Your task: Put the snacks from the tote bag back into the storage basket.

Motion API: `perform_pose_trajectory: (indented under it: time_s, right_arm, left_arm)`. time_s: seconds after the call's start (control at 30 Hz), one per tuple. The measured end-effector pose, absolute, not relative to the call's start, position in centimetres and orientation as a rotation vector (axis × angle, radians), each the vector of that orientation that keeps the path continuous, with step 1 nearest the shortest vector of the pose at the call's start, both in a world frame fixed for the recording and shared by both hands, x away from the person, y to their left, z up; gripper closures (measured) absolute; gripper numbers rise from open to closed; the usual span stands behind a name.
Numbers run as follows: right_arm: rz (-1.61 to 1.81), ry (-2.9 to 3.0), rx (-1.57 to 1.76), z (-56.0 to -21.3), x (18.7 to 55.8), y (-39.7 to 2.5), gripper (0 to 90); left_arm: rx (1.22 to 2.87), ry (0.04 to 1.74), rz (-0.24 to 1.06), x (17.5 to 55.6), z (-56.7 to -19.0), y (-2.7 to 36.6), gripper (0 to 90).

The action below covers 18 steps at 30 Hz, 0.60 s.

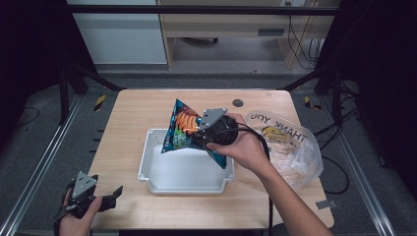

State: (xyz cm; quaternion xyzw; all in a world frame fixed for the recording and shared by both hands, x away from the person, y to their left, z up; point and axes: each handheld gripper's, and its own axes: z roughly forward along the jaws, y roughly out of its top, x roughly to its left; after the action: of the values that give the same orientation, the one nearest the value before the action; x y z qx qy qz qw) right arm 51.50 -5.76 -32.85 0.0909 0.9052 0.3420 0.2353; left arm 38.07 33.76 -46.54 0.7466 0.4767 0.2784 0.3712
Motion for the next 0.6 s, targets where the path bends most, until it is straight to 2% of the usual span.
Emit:
perform_pose_trajectory:
  time_s: [0.6]
  right_arm:
    - [0.911, 2.549, 0.194, -34.6, 51.4, -3.4, 42.2]
  left_arm:
    - [1.919, 1.216, 0.708, 38.1, -46.5, 33.7, 4.1]
